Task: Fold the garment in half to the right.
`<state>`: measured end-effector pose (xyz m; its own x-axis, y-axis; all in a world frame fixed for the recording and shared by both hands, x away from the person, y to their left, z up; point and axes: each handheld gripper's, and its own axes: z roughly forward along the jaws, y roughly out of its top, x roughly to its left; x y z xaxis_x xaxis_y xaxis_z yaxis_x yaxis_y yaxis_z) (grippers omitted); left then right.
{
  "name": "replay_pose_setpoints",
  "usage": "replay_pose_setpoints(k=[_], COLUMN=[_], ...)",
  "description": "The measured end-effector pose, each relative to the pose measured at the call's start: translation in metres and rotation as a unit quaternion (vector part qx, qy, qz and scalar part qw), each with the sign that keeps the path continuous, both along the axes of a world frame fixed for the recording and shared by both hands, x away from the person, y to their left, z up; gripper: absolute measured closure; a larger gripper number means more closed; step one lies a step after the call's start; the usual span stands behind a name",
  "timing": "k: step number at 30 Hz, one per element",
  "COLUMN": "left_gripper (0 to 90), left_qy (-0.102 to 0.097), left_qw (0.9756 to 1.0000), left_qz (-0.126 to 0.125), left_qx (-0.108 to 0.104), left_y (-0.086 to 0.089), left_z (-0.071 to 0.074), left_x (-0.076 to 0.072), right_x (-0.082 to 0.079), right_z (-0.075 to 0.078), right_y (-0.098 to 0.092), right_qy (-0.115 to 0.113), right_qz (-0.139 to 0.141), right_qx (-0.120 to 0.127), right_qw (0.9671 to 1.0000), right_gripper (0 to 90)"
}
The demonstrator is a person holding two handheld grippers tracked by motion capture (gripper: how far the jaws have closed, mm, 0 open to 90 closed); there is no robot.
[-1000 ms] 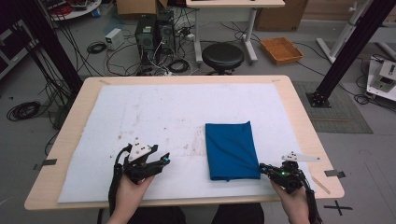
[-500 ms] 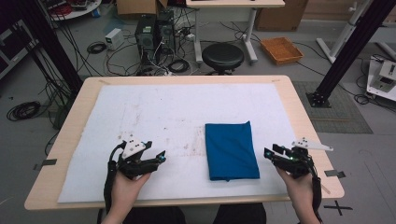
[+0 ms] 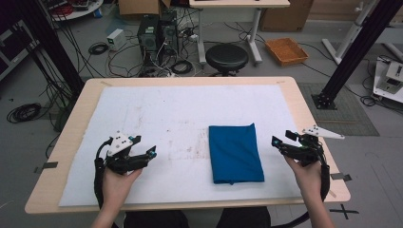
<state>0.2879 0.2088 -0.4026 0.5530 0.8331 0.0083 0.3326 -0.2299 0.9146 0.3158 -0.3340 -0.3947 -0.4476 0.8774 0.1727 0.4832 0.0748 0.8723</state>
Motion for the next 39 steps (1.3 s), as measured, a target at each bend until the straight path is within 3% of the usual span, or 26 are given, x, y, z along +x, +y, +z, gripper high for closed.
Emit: replay_pose_setpoints(k=[11, 39], left_gripper=[27.1, 27.1], left_qy=[-0.012, 0.004], left_qw=[0.9999, 0.9999], left_qz=[0.004, 0.001], left_qx=[0.0, 0.01], left_y=[0.0026, 0.0006], left_z=[0.0039, 0.0006], left_x=[-0.0022, -0.0019], right_x=[-0.0005, 0.0028], right_z=[0.004, 0.0011], right_y=[0.003, 0.0039], right_qy=[-0.007, -0.001], right_qz=[0.007, 0.012], right_qx=[-0.013, -0.02], right_qw=[0.9999, 0.9997], right_gripper=[27.5, 27.6])
